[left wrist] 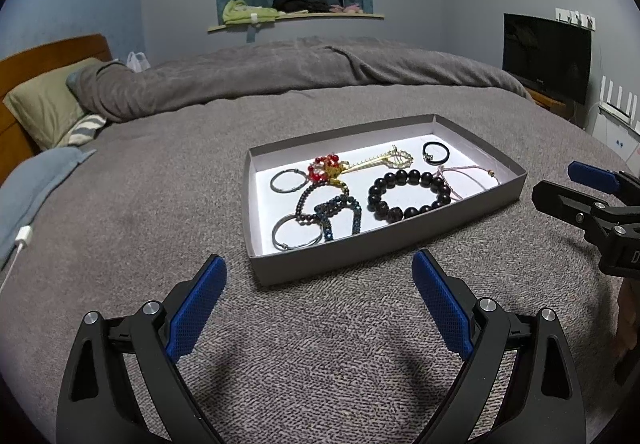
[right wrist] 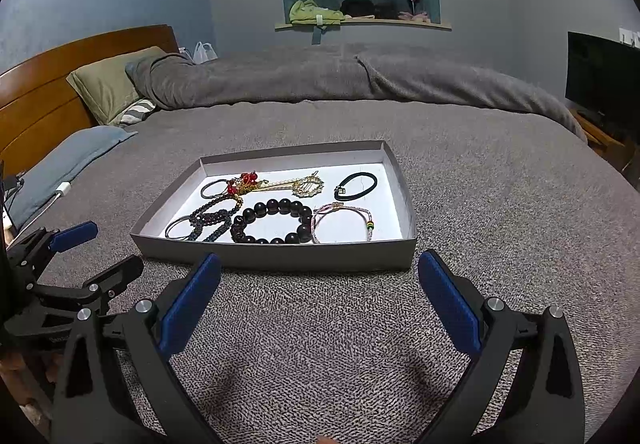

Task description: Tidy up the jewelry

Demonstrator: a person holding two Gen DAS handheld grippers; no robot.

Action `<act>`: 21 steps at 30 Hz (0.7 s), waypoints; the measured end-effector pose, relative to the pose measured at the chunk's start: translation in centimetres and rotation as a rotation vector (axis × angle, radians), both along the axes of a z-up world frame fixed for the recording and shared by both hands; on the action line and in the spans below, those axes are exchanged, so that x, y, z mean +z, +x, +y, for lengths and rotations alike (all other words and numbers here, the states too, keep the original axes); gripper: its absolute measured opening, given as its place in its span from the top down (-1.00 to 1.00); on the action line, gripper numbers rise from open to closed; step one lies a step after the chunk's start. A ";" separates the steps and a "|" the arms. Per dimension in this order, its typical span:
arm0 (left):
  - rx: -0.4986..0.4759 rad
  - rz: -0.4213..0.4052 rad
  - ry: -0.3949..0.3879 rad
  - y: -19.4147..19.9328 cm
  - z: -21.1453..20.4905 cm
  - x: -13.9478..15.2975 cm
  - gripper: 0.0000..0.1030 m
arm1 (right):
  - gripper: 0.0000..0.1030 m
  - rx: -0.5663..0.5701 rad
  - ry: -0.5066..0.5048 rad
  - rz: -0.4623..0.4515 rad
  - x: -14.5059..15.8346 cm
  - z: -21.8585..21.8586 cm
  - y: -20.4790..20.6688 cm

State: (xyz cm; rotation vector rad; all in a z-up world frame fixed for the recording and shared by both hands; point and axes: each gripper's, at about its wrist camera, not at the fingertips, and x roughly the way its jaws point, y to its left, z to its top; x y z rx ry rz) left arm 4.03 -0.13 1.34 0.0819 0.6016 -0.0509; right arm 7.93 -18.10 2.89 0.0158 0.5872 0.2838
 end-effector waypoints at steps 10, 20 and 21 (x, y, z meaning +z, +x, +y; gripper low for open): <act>0.001 0.003 -0.001 -0.1 0.1 0.0 -0.82 | -0.89 0.000 -0.004 0.000 -0.1 -0.1 0.1; 0.002 0.001 0.000 -0.1 0.1 0.0 -0.82 | -0.89 0.001 -0.006 0.003 -0.1 -0.1 0.0; 0.002 0.001 -0.001 -0.1 0.1 -0.1 -0.82 | -0.89 0.001 -0.006 0.003 -0.1 0.0 0.0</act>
